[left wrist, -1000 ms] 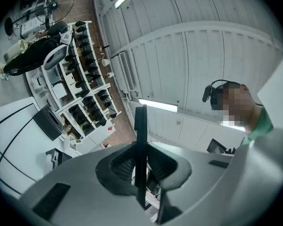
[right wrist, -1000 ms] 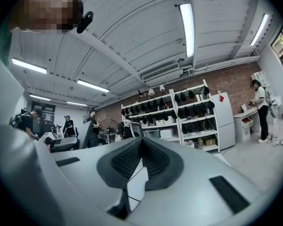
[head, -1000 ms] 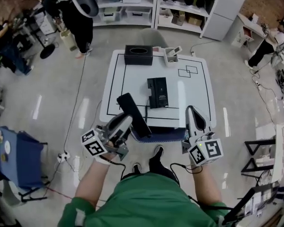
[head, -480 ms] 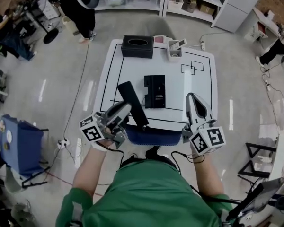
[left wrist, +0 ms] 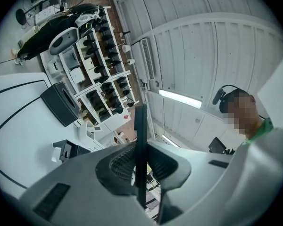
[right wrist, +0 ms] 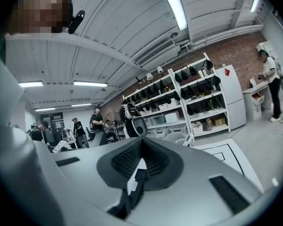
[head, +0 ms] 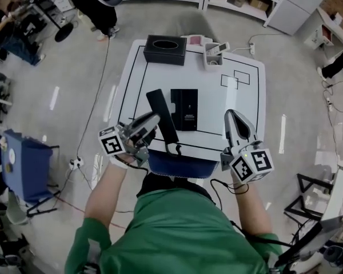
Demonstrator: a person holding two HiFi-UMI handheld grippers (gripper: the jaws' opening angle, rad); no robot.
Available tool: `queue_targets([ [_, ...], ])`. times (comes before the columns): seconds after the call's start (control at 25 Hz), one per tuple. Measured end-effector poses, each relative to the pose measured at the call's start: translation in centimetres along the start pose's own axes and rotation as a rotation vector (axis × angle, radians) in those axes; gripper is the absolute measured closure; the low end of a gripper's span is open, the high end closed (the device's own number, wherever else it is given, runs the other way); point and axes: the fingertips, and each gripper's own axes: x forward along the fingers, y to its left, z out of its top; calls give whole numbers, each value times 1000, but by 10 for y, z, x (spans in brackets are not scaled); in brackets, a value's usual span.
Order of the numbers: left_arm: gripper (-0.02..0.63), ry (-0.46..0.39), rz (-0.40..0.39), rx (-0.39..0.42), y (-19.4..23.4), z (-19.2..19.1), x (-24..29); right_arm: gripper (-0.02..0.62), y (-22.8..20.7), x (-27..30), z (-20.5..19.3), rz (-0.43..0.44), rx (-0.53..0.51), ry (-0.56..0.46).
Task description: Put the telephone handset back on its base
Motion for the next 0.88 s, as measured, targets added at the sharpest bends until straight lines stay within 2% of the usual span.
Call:
queue_targets([
  [0.16,528,40,-6,-78,28,-9,3,572,-10,1,-13,-48,27,20],
  [0.52,528,176,-13,-158,93,-25,5,572,-13,-7,-25,-197,49,38],
  [0.68,528,211,-21,-236,116,-35,8,572,-12,-11,-28,-252,50,42],
  [0.88,528,241,-26,-289,138,-45,13,572,-8,-15,-31,-305,55,46],
])
